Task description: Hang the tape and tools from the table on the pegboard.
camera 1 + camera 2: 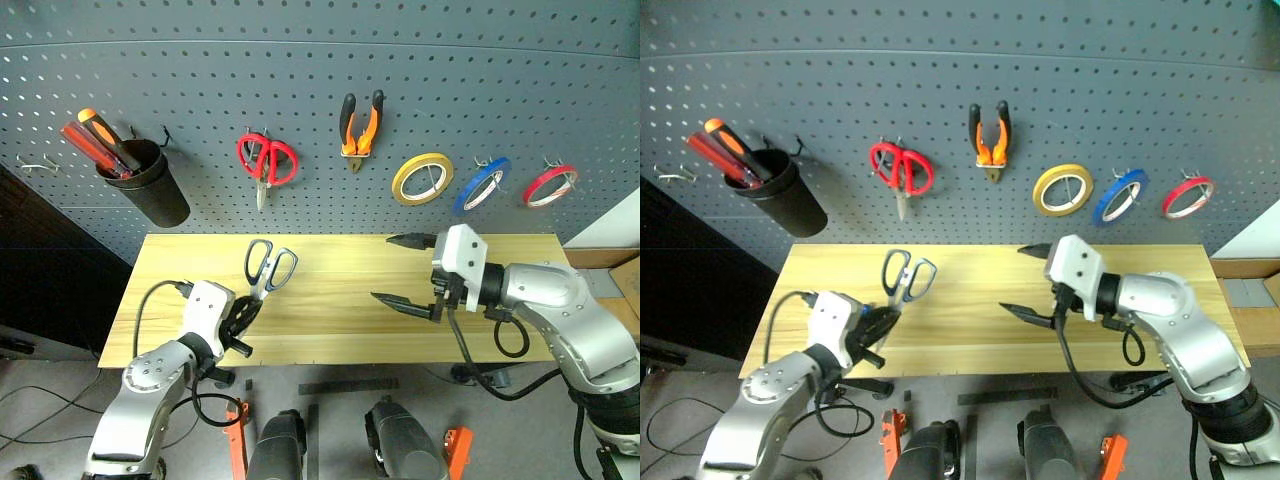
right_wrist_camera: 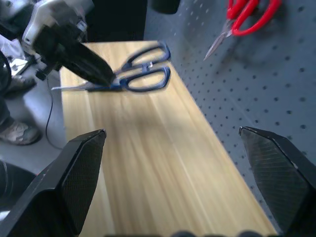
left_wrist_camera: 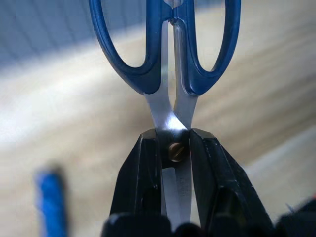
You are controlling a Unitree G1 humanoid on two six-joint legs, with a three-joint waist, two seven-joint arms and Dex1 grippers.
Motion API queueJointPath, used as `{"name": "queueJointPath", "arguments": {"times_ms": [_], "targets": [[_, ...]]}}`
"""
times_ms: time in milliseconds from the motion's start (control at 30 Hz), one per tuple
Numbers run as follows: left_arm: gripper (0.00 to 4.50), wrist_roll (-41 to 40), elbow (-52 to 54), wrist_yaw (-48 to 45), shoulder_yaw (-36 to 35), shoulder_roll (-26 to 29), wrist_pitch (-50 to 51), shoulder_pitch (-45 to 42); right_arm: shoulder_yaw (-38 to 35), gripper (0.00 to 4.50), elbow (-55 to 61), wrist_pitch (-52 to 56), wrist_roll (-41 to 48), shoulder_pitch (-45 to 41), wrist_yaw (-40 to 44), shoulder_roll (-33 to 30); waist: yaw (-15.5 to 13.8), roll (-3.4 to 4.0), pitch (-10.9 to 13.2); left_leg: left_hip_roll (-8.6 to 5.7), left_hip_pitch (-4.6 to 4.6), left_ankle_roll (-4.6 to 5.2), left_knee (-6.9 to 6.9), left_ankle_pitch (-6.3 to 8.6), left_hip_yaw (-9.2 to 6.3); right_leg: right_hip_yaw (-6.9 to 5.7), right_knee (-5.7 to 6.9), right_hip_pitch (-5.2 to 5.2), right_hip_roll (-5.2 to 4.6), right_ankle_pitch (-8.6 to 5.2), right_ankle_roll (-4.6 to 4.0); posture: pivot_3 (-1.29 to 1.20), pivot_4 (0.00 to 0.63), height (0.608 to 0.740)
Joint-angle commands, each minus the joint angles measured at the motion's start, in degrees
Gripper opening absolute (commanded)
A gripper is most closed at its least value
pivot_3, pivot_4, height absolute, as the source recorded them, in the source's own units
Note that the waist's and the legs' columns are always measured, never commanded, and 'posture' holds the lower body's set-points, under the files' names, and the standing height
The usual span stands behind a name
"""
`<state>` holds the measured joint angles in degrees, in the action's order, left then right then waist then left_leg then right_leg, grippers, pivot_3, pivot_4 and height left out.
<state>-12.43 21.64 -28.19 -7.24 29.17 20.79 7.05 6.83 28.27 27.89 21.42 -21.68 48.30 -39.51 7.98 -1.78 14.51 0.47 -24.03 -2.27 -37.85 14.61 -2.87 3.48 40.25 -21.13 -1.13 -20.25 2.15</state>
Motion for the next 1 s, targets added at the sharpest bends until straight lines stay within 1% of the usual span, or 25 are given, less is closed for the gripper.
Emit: {"name": "queueJointPath", "arguments": {"times_ms": [33,133,200,433,733,1000], "targets": [[0.55,1.0,5.5,0.7,-2.4,-0.3,-6.9,0.6,-2.6,4.5,-0.3,-2.0,1.9,-2.2,0.7,1.3,0.0,0.0,0.0,0.0,0.0,0.01,0.0,0.0,0.01,0.0,-0.01,0.0,0.0,0.0,0.0,-0.21,0.238,0.74],[0.55,0.6,5.5,3.1,-3.8,-1.7,-8.2,-1.8,-2.7,4.5,-2.0,-2.7,1.5,-3.4,1.2,1.9,0.0,0.0,0.0,0.0,-0.01,0.01,0.0,0.0,0.0,-0.01,-0.01,0.0,0.0,0.0,0.0,-0.2,0.232,0.74],[0.55,1.5,4.9,4.6,-3.8,-2.3,-9.4,-5.4,-2.3,4.5,-3.3,-3.4,0.8,-3.8,1.6,1.9,-0.1,0.0,0.0,0.0,-0.02,0.01,-0.02,0.0,-0.03,-0.07,0.0,0.0,0.01,0.0,0.0,-0.2,0.227,0.74],[0.52,2.1,2.3,6.6,-3.2,-2.7,-9.4,-13.2,-1.3,4.5,-5.4,-5.1,-0.8,-4.6,2.4,2.1,0.1,0.0,0.0,-0.02,-0.1,0.04,-0.04,0.02,-0.01,-0.07,-0.04,-0.04,0.0,0.01,0.01,-0.2,0.225,0.74],[0.51,2.5,-2.1,5.7,-0.2,-3.0,-9.1,-17.2,-0.9,4.5,-5.3,-4.7,-1.8,-5.1,2.4,2.9,0.1,0.0,0.0,-0.01,-0.12,0.04,-0.07,0.02,0.0,-0.08,-0.03,-0.05,0.01,0.01,0.01,-0.22,0.226,0.74],[0.47,2.6,-7.6,7.9,-0.2,-4.9,-8.7,-22.4,-1.5,4.5,-4.9,-4.8,-2.2,-5.4,1.7,3.8,0.2,0.0,0.0,-0.01,-0.12,0.04,-0.09,0.02,-0.01,-0.09,0.02,-0.06,0.01,0.01,0.0,-0.23,0.23,0.74]]}}
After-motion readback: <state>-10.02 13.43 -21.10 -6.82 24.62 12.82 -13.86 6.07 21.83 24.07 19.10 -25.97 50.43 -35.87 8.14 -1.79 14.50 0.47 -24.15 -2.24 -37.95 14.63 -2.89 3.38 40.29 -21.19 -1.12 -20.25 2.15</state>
